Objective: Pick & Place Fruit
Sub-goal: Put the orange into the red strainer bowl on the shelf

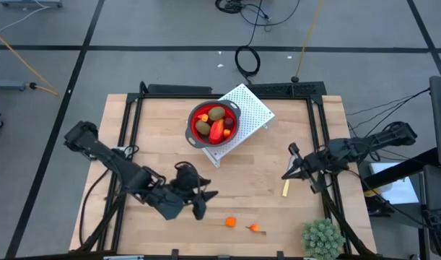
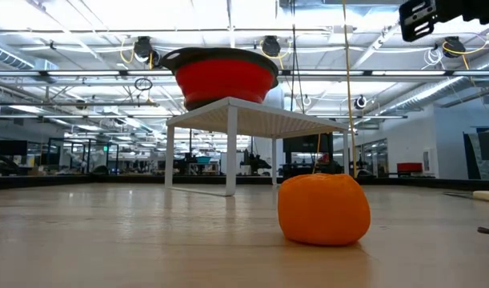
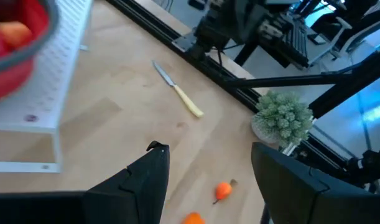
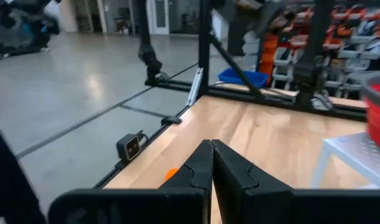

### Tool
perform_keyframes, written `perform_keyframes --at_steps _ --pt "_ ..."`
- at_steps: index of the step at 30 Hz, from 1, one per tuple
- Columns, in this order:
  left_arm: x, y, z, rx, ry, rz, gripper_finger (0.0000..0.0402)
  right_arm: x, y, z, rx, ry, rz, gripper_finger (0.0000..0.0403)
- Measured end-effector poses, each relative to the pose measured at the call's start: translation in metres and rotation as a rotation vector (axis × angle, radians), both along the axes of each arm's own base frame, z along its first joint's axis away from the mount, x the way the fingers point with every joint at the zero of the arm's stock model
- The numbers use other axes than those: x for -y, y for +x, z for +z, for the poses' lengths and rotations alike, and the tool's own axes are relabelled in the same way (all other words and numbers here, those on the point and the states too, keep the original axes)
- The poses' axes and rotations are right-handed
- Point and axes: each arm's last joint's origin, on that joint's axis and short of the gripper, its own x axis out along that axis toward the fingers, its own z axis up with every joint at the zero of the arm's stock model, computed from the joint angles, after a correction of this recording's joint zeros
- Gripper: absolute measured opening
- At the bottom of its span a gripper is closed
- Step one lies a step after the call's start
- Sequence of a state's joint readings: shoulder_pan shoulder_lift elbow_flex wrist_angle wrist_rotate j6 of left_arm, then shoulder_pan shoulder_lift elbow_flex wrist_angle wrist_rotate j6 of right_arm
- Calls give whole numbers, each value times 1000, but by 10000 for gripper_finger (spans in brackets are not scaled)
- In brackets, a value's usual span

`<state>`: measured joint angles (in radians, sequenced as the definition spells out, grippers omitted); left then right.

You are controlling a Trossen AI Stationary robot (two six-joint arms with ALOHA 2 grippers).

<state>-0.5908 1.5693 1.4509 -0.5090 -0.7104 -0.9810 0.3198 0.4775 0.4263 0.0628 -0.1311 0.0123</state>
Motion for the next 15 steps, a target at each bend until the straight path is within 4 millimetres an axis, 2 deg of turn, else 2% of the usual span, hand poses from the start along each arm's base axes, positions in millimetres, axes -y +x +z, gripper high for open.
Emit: perform_keyframes --at_steps 7,15 --pt "-13 -22 14 -40 59 7 225 -15 19 14 -35 -67 15 0" --pt "-22 -34 16 -106 109 10 225 -35 46 37 -44 -145 54 0"
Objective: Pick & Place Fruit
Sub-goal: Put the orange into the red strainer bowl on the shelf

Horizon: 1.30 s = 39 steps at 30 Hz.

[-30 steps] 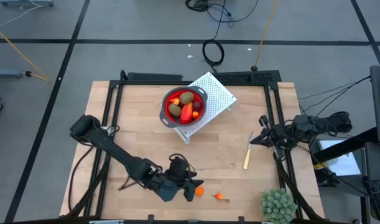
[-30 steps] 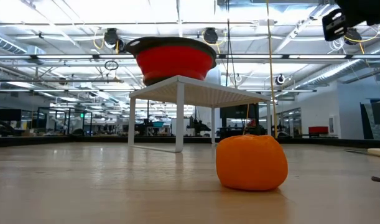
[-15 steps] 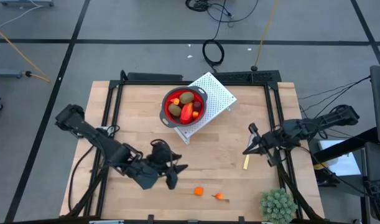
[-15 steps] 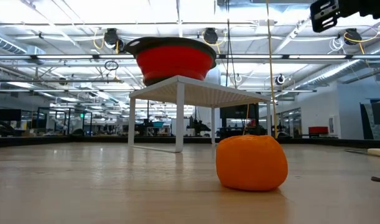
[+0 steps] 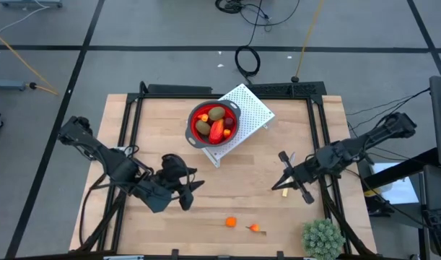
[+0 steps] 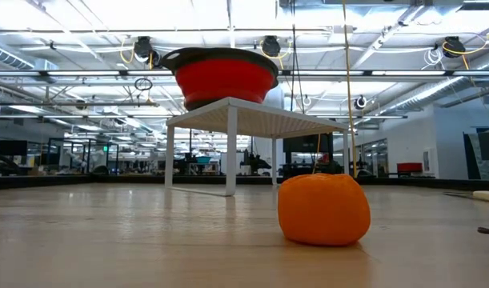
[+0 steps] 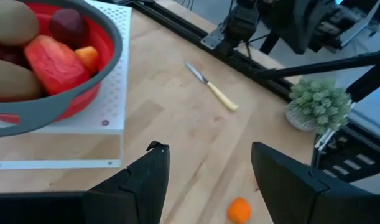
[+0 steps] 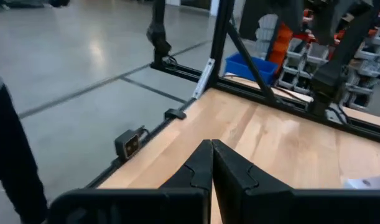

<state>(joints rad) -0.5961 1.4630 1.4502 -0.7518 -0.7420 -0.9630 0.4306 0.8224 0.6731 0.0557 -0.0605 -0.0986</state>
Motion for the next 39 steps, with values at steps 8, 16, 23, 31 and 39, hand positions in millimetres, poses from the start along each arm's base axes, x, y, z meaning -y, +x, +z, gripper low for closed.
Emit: perform_keyframes --at_steps 8,16,23,31,39 --pt "-7 -7 -1 -67 43 -24 225 -18 24 12 -58 -37 -7 0" --pt "-12 -15 2 -92 84 -69 225 -32 31 9 -86 -60 -13 0" --pt "-22 -35 -17 -39 42 -100 225 -41 25 10 -59 -80 -74 0" --pt "-39 -65 -42 68 22 -207 225 -45 23 11 -60 -51 -131 0" --pt "-60 -97 -54 198 50 -285 225 -45 24 10 -79 -16 -165 0"
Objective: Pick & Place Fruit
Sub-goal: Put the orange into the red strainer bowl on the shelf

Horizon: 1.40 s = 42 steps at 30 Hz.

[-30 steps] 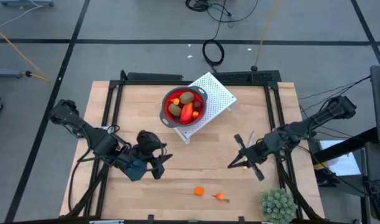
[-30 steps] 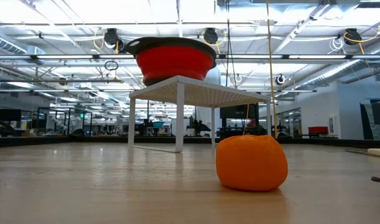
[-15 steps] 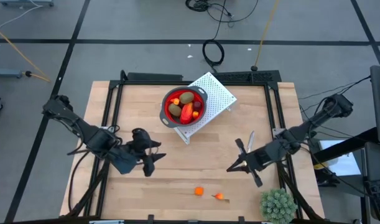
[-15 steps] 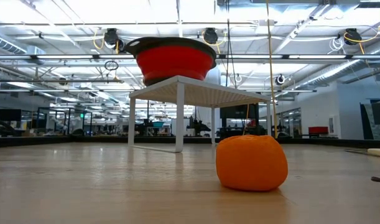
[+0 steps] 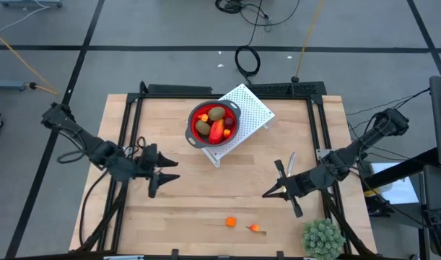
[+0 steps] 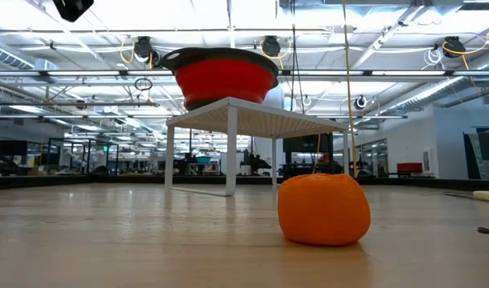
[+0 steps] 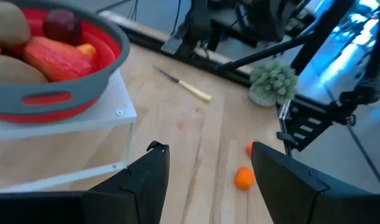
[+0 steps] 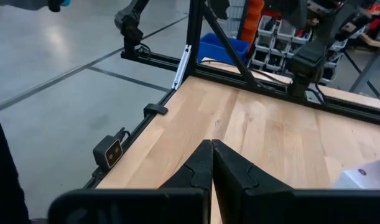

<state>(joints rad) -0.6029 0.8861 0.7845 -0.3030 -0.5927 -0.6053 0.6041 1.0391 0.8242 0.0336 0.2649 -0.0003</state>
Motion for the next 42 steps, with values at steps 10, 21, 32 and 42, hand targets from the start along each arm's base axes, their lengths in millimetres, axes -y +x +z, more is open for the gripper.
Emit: perform_keyframes --at_steps 10,21,32,42 --pt "-21 -31 -11 74 78 -75 225 -7 10 -9 -61 -16 -5 0" --pt "-29 -52 -30 95 104 -257 225 -26 67 12 -176 -68 -65 0" --pt "-37 -66 -55 109 103 -325 225 -56 113 22 -329 -53 31 0" --pt "-43 -75 -62 151 120 -349 225 -78 144 5 -452 -56 108 0"
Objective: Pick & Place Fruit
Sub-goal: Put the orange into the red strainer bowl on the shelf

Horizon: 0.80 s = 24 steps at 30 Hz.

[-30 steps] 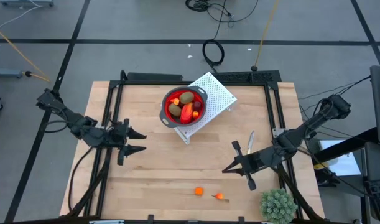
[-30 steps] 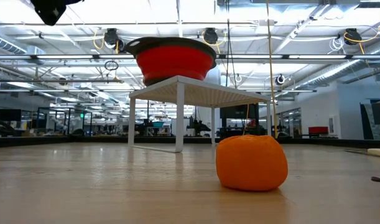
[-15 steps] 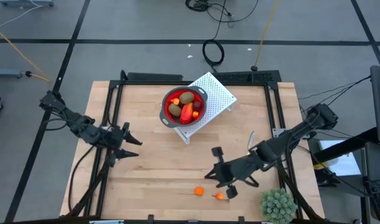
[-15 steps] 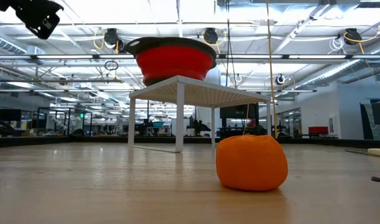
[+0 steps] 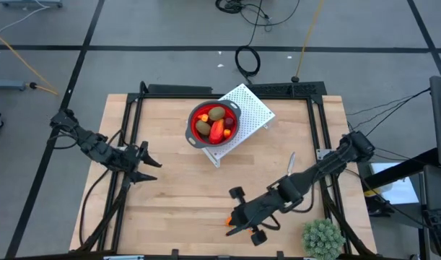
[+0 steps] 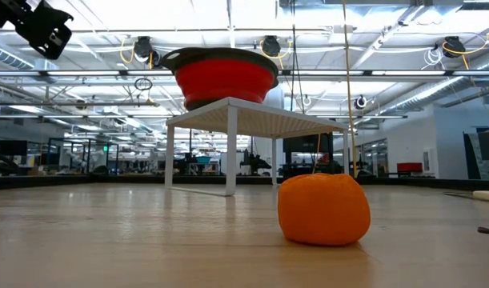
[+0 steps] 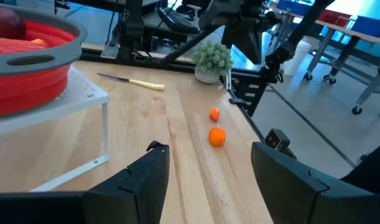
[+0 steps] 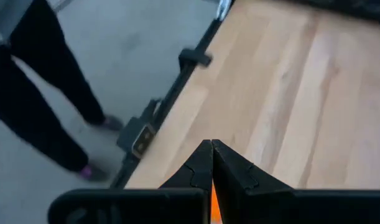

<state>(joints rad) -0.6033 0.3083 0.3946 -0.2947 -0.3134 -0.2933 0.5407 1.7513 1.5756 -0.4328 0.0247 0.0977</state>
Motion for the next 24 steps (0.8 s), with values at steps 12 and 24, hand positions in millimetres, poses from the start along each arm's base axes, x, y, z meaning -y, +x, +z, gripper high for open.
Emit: perform_keyframes --at_steps 12,24 --pt "-1 -2 -1 -7 8 0 225 -13 26 -20 -309 -15 -38 0" --pt "-1 -2 -1 -6 4 1 225 -18 38 -43 -399 36 -9 0"
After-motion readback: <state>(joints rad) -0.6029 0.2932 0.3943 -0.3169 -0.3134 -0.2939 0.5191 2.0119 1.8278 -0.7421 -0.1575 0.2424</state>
